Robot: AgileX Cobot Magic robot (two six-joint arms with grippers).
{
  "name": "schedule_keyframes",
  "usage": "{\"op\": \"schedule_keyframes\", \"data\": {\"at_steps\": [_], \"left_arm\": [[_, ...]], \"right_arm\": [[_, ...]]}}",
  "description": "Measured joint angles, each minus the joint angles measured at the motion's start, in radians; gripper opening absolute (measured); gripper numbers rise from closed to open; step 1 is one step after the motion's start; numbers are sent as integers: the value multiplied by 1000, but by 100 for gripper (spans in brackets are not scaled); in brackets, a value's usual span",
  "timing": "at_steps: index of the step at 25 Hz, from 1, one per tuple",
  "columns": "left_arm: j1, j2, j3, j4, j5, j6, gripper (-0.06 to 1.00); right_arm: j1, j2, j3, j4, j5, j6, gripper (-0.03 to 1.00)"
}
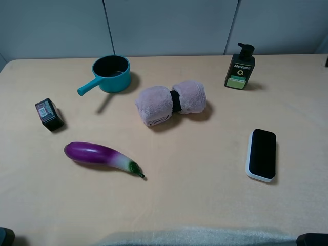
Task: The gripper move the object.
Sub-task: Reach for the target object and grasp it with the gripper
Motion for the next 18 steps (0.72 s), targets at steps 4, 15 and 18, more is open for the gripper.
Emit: {"op": "schedule_keyframes", "data": {"at_steps": [4, 15, 18], "left_arm": [[0, 0, 0, 0, 0, 0, 79], [0, 0, 0, 0, 0, 0, 79], [0, 0, 0, 0, 0, 0, 79]], "right_arm": [[0, 145, 0, 30, -18, 7, 66], [92, 371, 0, 35, -136, 68, 66], [104, 404, 0, 32, -157, 86, 66]]}}
